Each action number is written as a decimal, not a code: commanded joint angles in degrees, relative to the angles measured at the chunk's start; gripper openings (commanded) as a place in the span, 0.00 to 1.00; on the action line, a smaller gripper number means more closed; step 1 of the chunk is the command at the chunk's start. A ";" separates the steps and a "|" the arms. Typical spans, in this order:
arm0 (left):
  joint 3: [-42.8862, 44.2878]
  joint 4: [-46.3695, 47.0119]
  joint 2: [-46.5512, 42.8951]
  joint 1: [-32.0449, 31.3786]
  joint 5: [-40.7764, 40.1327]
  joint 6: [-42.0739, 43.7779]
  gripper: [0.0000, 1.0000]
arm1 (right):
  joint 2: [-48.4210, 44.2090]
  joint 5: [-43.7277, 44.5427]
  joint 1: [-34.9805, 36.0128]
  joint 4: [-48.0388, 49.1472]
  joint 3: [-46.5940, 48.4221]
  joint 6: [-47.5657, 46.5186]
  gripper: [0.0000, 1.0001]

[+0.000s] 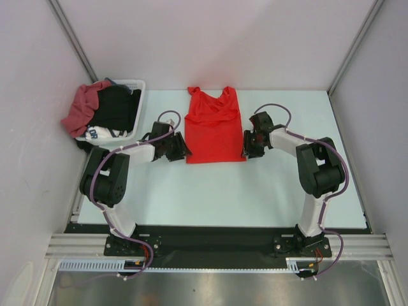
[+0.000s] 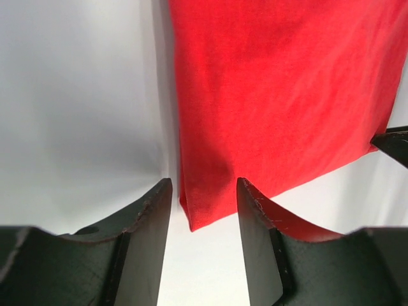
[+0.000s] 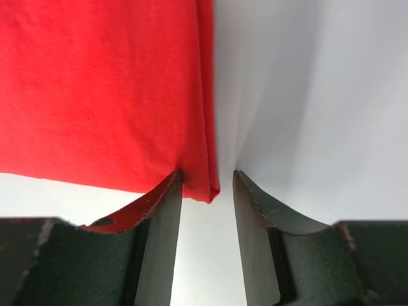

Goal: Fold and stack the tank tops
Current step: Fold the tank top

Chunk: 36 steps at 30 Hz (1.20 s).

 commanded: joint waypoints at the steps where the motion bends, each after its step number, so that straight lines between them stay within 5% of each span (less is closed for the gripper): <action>1: -0.23 3.16 -1.65 -1.00 0.38 -0.02 0.50 | -2.60 1.70 0.66 2.41 -0.36 -0.08 0.42; 11: 1.00 2.81 -0.51 -1.97 -0.41 0.42 0.40 | -1.45 0.82 0.93 3.56 0.43 -0.52 0.32; 19: 0.48 0.70 -1.12 -2.06 -2.43 1.30 0.40 | -2.33 1.08 1.37 3.21 0.26 -1.13 0.01; 24: -0.31 0.26 -2.09 -2.05 -3.66 1.82 0.34 | -3.03 1.00 1.45 3.56 -0.36 -0.96 0.00; 29: -0.31 1.31 -1.65 -2.05 -2.52 1.56 0.00 | -3.82 0.73 1.54 3.65 -0.62 -0.70 0.00; 36: -1.37 -1.06 -6.04 -2.06 -3.31 2.79 0.01 | -10.05 1.79 1.19 4.61 -4.30 -0.43 0.00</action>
